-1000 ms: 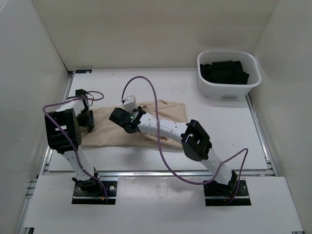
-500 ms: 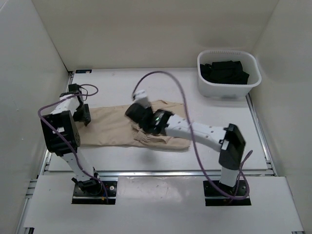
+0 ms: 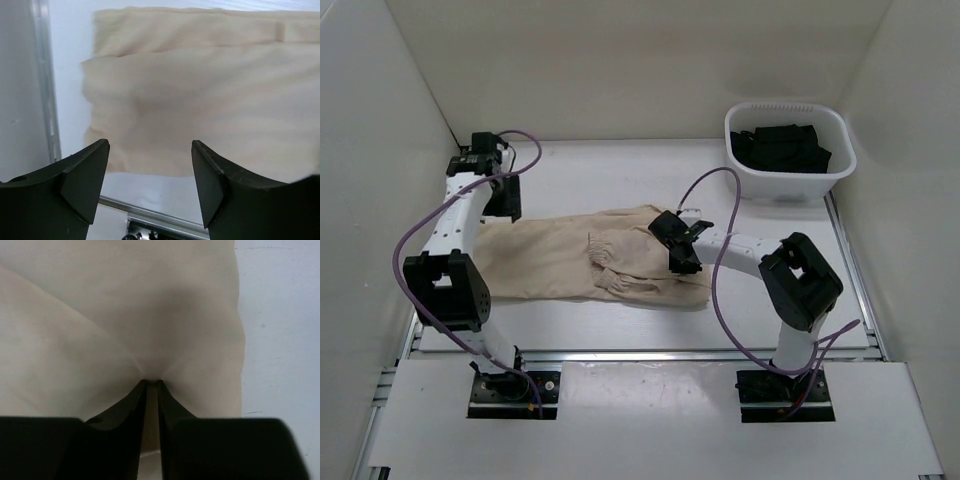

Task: Fold and stack the trousers
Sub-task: Fold the trousers

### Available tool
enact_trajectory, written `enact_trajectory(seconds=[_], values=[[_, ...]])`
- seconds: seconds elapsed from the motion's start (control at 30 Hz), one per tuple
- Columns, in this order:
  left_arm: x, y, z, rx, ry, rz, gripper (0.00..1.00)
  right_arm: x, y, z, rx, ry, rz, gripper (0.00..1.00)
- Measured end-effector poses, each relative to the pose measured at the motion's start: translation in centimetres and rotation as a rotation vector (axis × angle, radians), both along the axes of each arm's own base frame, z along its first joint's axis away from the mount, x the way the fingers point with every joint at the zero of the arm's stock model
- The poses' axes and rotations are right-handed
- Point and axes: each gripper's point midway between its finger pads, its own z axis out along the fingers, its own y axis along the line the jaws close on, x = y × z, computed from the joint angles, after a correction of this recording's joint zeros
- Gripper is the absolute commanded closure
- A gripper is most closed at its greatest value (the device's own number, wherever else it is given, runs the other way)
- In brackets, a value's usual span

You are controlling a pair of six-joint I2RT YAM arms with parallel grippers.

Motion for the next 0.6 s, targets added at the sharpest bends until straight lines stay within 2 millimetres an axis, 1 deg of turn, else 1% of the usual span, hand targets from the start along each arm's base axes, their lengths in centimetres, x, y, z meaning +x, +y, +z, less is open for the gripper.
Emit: enact_trajectory(seconds=[0.07,0.1,0.17,0.2,0.23,0.27,0.3,0.37,0.43,0.47,0.53,0.6], values=[[0.7,-2.9,0.5,-0.044,0.008,-0.075,0.22,0.2,0.0,0.3,0.011,-0.01,-0.006,0.72],[1.3,-5.1,0.8,-0.076,0.006,-0.132,0.22,0.3,0.0,0.6,0.015,-0.014,-0.008,0.62],[1.9,-10.3,1.0,-0.155,0.007,-0.267,0.19,0.6,-0.1,1.5,0.037,-0.031,-0.024,0.49],[1.7,-13.1,0.7,-0.198,0.022,-0.336,0.19,0.9,-0.4,2.2,0.052,-0.045,-0.035,0.41],[1.3,-15.3,0.2,-0.233,0.048,-0.391,0.15,1.4,-0.7,3.0,0.07,-0.063,-0.049,0.38],[0.5,-17.6,-0.6,-0.27,0.086,-0.448,0.13,2.0,-1.2,3.9,0.088,-0.082,-0.061,0.34],[-0.1,-19.4,-1.4,-0.298,0.121,-0.491,0.13,2.8,-1.9,4.8,0.107,-0.101,-0.08,0.32],[-1.2,-21.3,-3.4,-0.341,0.195,-0.531,0.12,4.6,-3.2,6.0,0.146,-0.12,-0.119,0.26],[-1.7,-21.8,-5.2,-0.378,0.251,-0.532,0.12,7.3,-4.3,6.7,0.176,-0.13,-0.154,0.22],[-1.9,-21.9,-5.9,-0.396,0.273,-0.527,0.12,8.9,-4.7,6.7,0.193,-0.136,-0.169,0.22],[-2.1,-22.1,-7.2,-0.426,0.298,-0.524,0.12,11.7,-4.9,6.1,0.227,-0.136,-0.184,0.19],[-2.1,-22.3,-8.1,-0.441,0.311,-0.521,0.12,13.2,-4.7,4.7,0.262,-0.117,-0.188,0.18]])
